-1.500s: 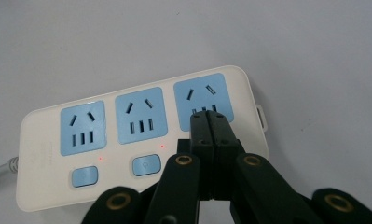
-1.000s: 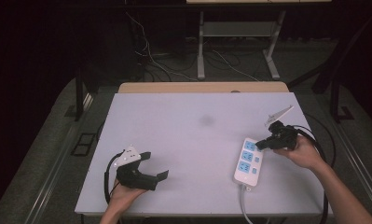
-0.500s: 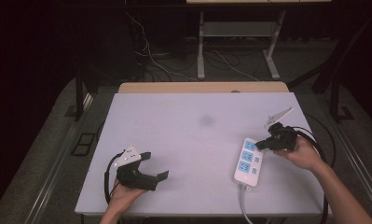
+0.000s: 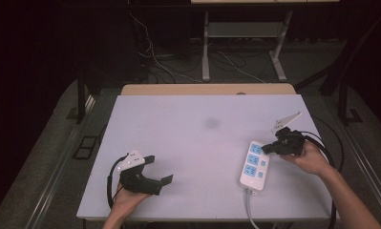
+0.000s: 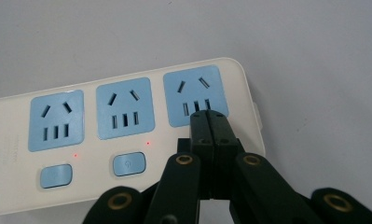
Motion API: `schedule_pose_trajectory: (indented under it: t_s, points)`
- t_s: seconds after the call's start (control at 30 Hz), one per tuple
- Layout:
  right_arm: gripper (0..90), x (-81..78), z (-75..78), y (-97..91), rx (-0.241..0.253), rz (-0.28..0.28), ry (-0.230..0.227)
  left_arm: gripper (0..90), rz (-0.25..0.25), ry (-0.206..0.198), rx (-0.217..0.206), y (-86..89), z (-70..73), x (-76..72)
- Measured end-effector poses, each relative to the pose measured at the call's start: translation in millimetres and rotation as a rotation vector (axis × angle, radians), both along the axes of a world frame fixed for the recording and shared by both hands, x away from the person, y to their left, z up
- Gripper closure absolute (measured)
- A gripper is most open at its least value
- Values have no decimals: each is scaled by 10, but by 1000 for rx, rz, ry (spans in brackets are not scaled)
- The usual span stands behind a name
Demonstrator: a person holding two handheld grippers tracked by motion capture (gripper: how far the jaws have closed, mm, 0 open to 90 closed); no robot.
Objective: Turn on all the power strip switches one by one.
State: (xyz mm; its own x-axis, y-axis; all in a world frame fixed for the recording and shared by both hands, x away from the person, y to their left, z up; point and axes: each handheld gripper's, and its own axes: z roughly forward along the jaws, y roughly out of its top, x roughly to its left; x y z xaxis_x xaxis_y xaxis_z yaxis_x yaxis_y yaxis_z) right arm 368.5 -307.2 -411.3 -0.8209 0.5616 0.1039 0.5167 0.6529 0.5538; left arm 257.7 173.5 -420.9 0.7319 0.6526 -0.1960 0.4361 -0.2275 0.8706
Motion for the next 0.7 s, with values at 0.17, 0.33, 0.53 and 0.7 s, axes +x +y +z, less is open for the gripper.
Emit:
schedule_pose_trajectory:
  t_s: [0.17, 0.33, 0.53, 0.7]
  points:
    - [900, 4, -1, -4, 4, 4, 0, 0, 6, 2, -2, 12, -4, 7]
    - [900, 14, -2, -13, 12, -1, 9, 0, 5, 4, -2, 12, -6, 10]
    - [900, 28, 16, -15, 23, -18, 43, 0, 4, 5, -6, 15, -6, 13]
    - [899, -3, 53, -10, 29, -33, 33, 0, 2, 5, -6, 12, -5, 11]
